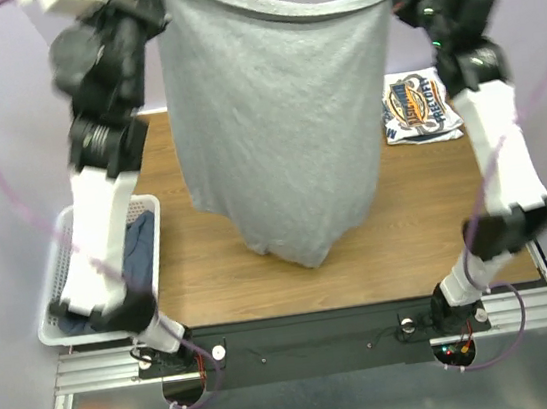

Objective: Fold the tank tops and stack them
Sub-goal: Flatten the tank top out

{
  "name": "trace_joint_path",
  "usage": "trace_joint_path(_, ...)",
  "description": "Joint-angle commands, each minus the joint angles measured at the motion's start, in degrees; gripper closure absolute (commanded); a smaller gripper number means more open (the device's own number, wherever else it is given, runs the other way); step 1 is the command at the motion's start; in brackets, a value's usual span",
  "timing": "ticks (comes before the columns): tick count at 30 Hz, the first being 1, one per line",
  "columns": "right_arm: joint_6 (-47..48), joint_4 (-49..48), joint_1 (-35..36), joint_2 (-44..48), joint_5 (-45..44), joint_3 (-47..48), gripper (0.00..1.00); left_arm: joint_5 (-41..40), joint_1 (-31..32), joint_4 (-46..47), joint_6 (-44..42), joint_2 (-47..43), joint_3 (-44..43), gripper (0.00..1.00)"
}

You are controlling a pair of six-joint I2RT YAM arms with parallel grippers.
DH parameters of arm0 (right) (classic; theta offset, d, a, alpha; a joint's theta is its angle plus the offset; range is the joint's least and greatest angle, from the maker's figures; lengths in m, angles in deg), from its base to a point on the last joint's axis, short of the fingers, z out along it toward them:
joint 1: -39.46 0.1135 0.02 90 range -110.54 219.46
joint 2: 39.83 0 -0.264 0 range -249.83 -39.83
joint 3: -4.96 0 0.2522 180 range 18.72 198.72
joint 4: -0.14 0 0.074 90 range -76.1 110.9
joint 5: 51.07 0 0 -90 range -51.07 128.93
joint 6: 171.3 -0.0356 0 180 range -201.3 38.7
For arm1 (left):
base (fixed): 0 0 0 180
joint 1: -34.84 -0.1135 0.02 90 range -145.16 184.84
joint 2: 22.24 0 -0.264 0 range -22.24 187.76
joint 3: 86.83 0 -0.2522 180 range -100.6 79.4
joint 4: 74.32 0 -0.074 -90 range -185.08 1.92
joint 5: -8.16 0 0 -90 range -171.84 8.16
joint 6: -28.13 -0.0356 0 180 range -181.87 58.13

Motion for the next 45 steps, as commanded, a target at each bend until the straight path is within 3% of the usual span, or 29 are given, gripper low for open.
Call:
trace_joint_path(1, -0.89, -8.85, -0.35, -10.63, 6.01, 6.25, 0.99, 12.6, -5.12, 5.84, 1.25, 14.17, -14.05, 1.0)
trace_joint_path(4, -0.37, -10.79, -0.44, -23.45, 8.12, 21.25, 1.0, 21.37, -8.82, 12.66, 2.21, 25.52, -26.11, 1.0)
trace_joint_path(6, -0.37, -11.67, -0.44, -29.26, 8.3, 34.53, 1.0, 24.64, -11.63, 19.7, 4.85, 30.63, -28.61, 1.0)
trace_joint_path(8, -0.45, -13.94, -0.44, -33.58, 8.04, 38.17, 1.0, 27.98, -13.99, 31.62, 8.43, 32.3, -27.57, 1.0)
trace_joint_path(14, 1.83, -39.59, -0.52, -19.13, 4.62, 11.66, 1.0, 29.32, -17.52, 42.76, 10.74, 30.65, -26.34, 1.0)
trace_joint_path(17, 3.15, -44.7, -1.14, -13.41, 2.33, 3.92, 1.0, 31.24, -19.46, 45.57, 12.06, 26.96, -22.48, 1.0)
trace_joint_path(21, 2.63, -44.19, -1.93, -10.41, 2.94, -1.44, 1.0, 33.18, -19.81, 46.45, 11.89, 22.49, -14.75, 1.0)
trace_joint_path(24, 1.13, -44.1, -1.93, -6.81, 3.99, -10.14, 1.0, 35.2, -19.81, 48.56, 13.55, 17.38, -2.55, 1.0)
trace_joint_path(27, -0.45, -44.02, -2.02, -1.54, 4.79, -22.32, 1.0, 34.95, -19.72, 51.81, 15.48, 10.02, 20.06, 1.0)
trace_joint_path(30, -2.29, -42.18, -2.02, 3.13, 5.67, -32.36, 1.0, 33.98, -19.11, 54.37, 18.38, 2.45, 34.7, 1.0)
trace_joint_path(33, -4.58, -39.81, -2.02, 9.45, 8.65, -49.73, 1.0, 30.4, -17.62, 55.69, 22.07, -6.07, 59.96, 1.0)
trace_joint_path(36, -7.9, -38.66, -2.11, 15.68, 11.11, -61.98, 1.0, 26.17, -16.56, 53.94, 27.42, -16.06, 74.96, 1.0)
trace_joint_path(39, -10.37, -35.51, -2.11, 19.56, 13.4, -74.73, 1.0, 19.31, -13.67, 42.26, 27.89, -26.09, 89.54, 1.0)
trace_joint_path(45, -12.66, -25.49, -2.02, 22.3, 14.01, -87.83, 1.0, 12.11, -6.28, 15.11, 28.41, -36.58, 95.56, 1.0)
